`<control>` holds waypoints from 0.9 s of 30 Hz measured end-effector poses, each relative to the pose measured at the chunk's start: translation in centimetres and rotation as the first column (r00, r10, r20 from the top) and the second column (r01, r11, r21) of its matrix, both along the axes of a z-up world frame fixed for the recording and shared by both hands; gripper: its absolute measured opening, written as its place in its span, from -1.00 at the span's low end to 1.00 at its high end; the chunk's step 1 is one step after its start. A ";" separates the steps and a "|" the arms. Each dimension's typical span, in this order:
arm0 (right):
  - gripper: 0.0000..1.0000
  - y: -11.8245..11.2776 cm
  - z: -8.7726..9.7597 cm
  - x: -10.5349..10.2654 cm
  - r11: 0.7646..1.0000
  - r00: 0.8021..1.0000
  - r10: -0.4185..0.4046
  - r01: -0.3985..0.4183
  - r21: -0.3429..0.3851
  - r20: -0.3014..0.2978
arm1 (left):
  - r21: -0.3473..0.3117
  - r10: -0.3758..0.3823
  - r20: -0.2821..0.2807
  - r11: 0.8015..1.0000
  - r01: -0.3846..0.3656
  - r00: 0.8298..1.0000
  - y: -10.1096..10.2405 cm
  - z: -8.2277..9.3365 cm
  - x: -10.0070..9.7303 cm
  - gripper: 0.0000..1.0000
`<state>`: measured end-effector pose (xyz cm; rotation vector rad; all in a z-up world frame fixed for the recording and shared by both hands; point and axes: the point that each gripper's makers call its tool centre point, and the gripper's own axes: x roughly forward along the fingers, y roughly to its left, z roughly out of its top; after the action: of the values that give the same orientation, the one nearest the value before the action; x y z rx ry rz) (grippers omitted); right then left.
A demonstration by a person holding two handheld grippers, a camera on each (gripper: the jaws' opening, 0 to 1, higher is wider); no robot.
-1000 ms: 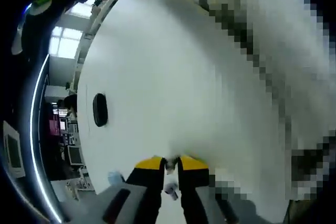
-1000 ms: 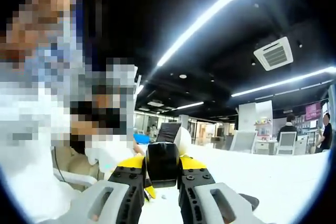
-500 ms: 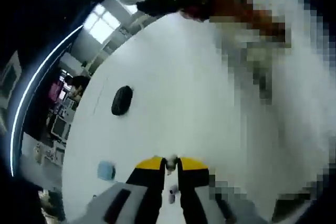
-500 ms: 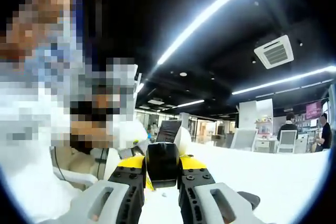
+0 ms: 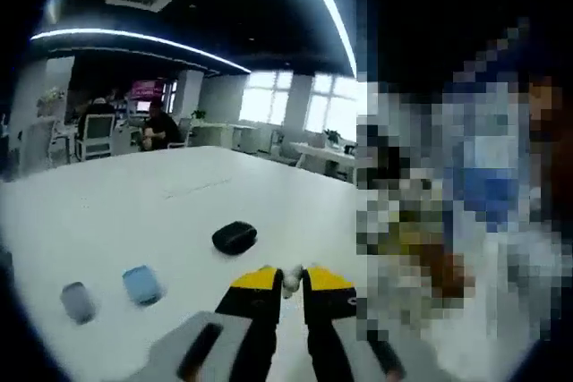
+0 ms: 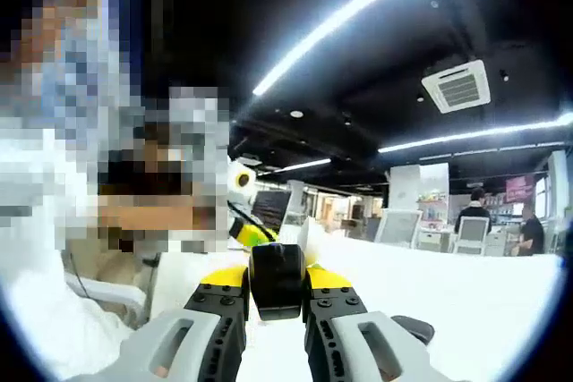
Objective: Pick up the earbuds from the table and place the earbuds into the earbud case
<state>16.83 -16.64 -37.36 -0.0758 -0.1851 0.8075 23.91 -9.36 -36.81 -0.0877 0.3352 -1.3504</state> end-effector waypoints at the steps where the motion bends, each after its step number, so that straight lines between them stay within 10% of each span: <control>1: -0.57 -0.1 -0.1 0.3 0.999 0.999 -0.041 0.042 -0.021 0.023 | -0.030 0.000 -0.016 1.000 -0.001 1.000 -0.3 0.6 -0.2 -0.76; 7: -0.57 -0.7 0.3 1.3 0.983 0.980 -0.172 0.176 -0.040 0.097 | -0.088 0.037 -0.105 0.995 -0.046 0.994 -1.4 1.7 -0.8 -0.76; 9: -0.57 -2.0 0.4 2.1 0.929 0.925 -0.335 0.356 -0.100 0.177 | -0.109 0.058 -0.095 0.992 -0.068 0.994 -3.3 2.6 -2.1 -0.76; 16: -0.57 -2.3 1.1 2.1 0.893 0.887 -0.401 0.434 -0.120 0.229 | -0.194 0.038 -0.120 0.979 -0.061 0.992 -5.9 3.5 -3.8 -0.76; 27: -0.57 -1.9 0.4 2.2 0.927 0.924 -0.364 0.371 -0.049 0.112 | -0.293 0.008 -0.142 0.955 -0.050 0.990 -8.0 4.6 -4.9 -0.76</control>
<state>19.00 -18.53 -36.92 -0.2111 -0.2305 0.4333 19.05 -17.39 -32.22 -0.4374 0.2454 -1.3607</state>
